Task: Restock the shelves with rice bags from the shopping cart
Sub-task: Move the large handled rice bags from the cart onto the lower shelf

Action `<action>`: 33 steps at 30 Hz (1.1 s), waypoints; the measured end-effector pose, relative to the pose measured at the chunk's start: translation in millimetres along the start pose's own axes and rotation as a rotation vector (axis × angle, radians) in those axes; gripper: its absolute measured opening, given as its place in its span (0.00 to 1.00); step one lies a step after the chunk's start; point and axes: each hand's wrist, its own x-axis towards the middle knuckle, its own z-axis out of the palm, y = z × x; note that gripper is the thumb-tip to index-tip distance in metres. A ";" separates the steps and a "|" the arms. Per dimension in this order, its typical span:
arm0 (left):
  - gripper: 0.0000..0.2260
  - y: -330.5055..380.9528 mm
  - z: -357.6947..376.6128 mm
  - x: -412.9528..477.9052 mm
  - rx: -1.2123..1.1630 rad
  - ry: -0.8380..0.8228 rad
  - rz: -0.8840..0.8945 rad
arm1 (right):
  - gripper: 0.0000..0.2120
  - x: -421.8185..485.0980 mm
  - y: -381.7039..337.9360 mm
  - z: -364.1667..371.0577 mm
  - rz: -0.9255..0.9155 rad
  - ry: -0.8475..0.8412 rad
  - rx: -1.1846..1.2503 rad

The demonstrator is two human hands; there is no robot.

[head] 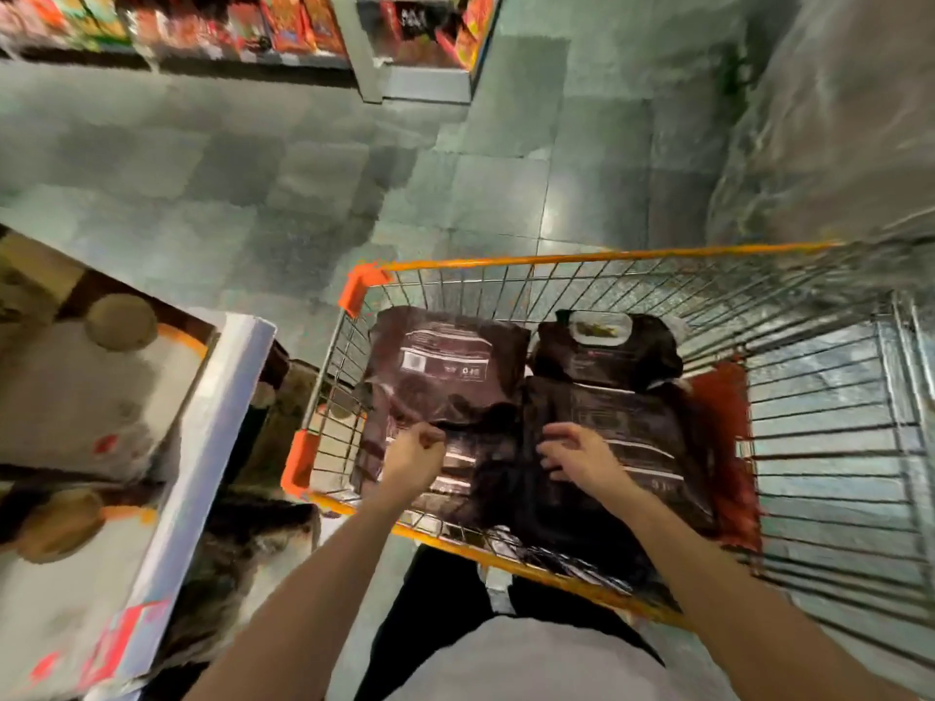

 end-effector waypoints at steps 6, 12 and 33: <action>0.09 16.6 -45.9 35.8 -0.003 0.204 0.150 | 0.23 17.7 -25.3 27.7 -0.038 0.070 -0.097; 0.21 18.5 -77.3 86.2 0.154 0.192 0.097 | 0.32 46.3 -59.0 53.1 -0.009 0.171 -0.091; 0.37 27.4 -78.0 161.4 -0.489 -0.364 -0.412 | 0.46 93.0 -81.2 59.7 0.247 0.244 0.228</action>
